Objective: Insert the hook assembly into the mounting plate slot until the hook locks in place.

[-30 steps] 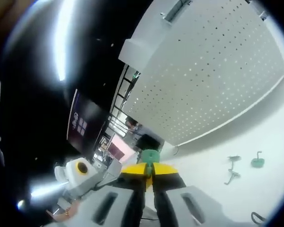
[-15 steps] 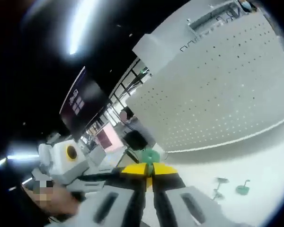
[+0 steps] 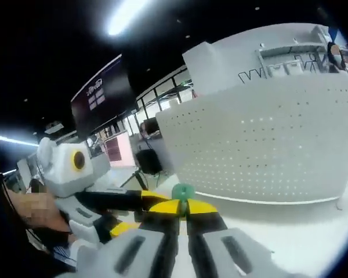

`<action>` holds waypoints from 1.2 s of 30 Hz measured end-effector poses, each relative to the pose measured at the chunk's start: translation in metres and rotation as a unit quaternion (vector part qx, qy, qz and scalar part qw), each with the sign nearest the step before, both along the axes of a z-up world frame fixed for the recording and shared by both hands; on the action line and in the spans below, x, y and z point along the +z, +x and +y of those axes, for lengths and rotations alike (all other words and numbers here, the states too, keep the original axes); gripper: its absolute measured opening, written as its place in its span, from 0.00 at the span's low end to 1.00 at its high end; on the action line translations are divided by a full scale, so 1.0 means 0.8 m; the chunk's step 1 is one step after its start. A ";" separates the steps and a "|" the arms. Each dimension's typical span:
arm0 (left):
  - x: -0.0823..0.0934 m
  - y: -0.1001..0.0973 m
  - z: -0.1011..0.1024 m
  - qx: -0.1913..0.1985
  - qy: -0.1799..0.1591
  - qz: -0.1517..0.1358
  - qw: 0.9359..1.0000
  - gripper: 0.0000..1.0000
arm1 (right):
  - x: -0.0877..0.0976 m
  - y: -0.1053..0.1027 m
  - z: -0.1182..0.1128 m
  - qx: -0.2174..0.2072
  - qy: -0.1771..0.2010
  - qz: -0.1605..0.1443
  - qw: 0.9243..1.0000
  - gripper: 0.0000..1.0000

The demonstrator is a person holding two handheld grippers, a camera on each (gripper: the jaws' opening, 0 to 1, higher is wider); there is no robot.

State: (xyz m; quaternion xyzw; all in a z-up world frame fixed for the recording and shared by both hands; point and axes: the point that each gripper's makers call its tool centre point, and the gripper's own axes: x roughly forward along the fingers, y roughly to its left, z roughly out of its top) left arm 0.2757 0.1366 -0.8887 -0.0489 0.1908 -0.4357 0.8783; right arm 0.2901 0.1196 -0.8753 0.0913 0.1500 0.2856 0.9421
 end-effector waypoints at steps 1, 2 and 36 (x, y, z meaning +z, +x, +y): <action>0.000 0.000 0.002 0.000 -0.003 0.004 1.000 0.62 | 0.001 0.001 0.000 0.001 -0.006 -0.004 1.000 0.00; 0.001 0.000 0.002 0.000 -0.004 0.005 1.000 0.64 | 0.001 0.001 0.001 0.001 -0.013 -0.009 1.000 0.00; -0.004 0.002 0.047 0.055 -0.031 0.040 0.997 1.00 | 0.070 0.120 -0.053 -0.141 -0.079 -0.153 0.975 0.00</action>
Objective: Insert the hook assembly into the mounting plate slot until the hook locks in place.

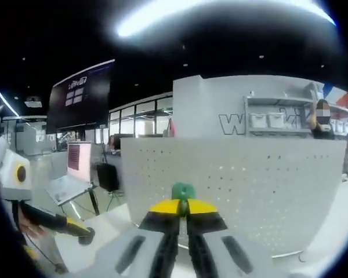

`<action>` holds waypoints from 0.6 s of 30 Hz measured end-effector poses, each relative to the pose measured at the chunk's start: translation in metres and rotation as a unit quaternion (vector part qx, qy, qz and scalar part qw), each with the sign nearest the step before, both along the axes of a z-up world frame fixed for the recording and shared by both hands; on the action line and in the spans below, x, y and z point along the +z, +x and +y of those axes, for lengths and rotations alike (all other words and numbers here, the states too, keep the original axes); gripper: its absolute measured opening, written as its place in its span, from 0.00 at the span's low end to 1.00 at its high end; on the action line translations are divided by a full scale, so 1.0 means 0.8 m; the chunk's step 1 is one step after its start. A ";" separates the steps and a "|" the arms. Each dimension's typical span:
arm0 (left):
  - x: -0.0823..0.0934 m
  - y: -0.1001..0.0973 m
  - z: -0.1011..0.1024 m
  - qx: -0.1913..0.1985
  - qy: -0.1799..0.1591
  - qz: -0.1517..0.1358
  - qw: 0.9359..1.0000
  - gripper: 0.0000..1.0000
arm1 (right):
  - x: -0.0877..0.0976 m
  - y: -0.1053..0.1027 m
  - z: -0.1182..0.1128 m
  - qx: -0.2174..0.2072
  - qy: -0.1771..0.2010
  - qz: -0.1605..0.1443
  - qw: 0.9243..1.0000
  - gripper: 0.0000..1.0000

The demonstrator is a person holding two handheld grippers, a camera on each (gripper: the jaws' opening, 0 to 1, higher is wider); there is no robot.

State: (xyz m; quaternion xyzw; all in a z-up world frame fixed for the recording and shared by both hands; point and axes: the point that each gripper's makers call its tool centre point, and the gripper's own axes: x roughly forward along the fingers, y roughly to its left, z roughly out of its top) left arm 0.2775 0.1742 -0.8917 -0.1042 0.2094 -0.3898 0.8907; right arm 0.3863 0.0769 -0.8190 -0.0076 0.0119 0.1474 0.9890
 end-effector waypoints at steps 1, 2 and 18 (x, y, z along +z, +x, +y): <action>0.000 0.001 0.001 0.000 0.000 0.000 1.000 1.00 | 0.002 0.005 -0.003 -0.004 -0.002 -0.003 1.000 0.00; 0.000 0.002 0.001 0.000 0.000 0.001 1.000 1.00 | 0.003 0.011 -0.006 -0.006 -0.001 -0.003 1.000 0.00; -0.014 0.014 0.024 0.025 -0.004 0.025 0.999 0.96 | 0.026 0.080 -0.064 -0.070 0.002 -0.028 0.997 0.01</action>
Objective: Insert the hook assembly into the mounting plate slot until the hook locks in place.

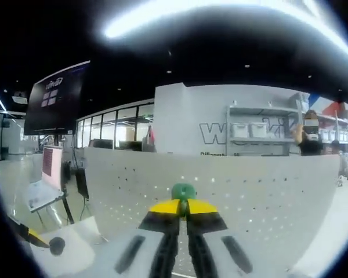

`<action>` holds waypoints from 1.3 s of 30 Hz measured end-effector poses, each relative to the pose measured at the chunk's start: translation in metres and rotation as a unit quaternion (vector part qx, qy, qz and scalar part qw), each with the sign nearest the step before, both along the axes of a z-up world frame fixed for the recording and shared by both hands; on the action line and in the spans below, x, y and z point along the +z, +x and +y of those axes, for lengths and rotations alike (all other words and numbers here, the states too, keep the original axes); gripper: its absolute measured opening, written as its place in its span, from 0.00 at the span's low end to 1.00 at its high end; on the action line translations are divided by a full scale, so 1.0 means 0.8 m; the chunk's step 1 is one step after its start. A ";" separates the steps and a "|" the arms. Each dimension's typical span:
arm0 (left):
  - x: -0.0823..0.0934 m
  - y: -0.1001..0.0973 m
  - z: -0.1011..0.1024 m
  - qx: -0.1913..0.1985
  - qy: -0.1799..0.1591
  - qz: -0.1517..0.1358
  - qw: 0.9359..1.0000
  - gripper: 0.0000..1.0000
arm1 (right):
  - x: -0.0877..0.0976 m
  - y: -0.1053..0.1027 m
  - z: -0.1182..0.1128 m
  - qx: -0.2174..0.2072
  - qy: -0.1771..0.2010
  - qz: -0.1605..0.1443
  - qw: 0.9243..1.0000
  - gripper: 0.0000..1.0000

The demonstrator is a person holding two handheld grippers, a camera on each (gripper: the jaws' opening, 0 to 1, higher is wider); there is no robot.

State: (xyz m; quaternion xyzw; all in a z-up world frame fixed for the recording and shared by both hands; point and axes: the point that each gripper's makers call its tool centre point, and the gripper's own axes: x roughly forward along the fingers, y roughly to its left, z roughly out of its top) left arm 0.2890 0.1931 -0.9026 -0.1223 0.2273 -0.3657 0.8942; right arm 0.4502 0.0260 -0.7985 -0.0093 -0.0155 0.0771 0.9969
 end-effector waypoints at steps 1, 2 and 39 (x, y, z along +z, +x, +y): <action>-0.001 0.000 0.001 0.002 -0.002 0.003 1.000 0.96 | 0.000 0.003 -0.002 -0.003 -0.001 0.000 1.000 0.01; -0.002 0.001 0.002 0.003 -0.002 0.004 1.000 0.96 | 0.000 0.007 -0.004 -0.006 -0.002 -0.001 1.000 0.01; -0.005 0.002 0.003 -0.002 -0.003 0.012 1.000 0.95 | -0.007 0.068 -0.036 -0.048 -0.033 -0.035 0.998 0.01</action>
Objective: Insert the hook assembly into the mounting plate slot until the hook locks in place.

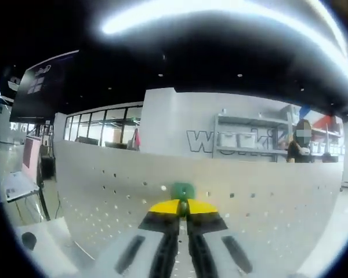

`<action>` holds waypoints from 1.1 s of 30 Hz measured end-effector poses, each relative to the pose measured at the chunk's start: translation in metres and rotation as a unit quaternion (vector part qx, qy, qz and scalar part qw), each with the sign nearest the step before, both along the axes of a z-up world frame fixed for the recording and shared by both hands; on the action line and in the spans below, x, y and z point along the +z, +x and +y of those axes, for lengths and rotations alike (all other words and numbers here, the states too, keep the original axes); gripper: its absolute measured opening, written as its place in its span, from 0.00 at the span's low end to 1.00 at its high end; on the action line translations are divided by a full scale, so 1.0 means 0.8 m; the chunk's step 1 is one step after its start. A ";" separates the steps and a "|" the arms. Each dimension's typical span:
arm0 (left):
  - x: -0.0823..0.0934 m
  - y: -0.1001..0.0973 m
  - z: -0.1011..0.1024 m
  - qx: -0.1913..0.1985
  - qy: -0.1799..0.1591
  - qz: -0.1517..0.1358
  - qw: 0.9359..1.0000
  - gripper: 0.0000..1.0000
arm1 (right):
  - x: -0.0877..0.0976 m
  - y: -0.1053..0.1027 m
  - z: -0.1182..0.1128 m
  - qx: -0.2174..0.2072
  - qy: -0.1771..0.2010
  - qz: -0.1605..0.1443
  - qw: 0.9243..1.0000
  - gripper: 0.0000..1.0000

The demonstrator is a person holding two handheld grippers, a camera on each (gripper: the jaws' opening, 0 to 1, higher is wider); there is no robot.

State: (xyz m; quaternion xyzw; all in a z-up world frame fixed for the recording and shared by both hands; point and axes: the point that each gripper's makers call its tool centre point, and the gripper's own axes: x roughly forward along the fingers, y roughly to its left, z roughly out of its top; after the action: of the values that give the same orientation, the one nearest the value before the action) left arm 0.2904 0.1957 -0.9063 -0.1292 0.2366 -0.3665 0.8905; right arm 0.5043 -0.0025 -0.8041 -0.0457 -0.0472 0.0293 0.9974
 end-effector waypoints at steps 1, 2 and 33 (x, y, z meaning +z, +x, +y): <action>0.001 0.000 0.000 0.000 0.000 0.000 1.000 0.95 | 0.002 0.001 -0.001 0.000 0.004 -0.005 1.000 0.01; 0.002 0.000 0.000 0.000 -0.001 0.000 1.000 0.95 | 0.002 0.001 -0.001 0.000 0.002 -0.006 1.000 0.01; 0.005 -0.004 0.006 0.007 -0.013 -0.002 1.000 0.95 | -0.008 0.004 0.009 -0.023 0.019 0.056 0.998 0.12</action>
State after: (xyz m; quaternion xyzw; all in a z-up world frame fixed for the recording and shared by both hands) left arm 0.2872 0.2003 -0.9021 -0.1418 0.2286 -0.3634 0.8919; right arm 0.5074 0.0048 -0.8108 -0.0260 0.0096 0.0083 0.9996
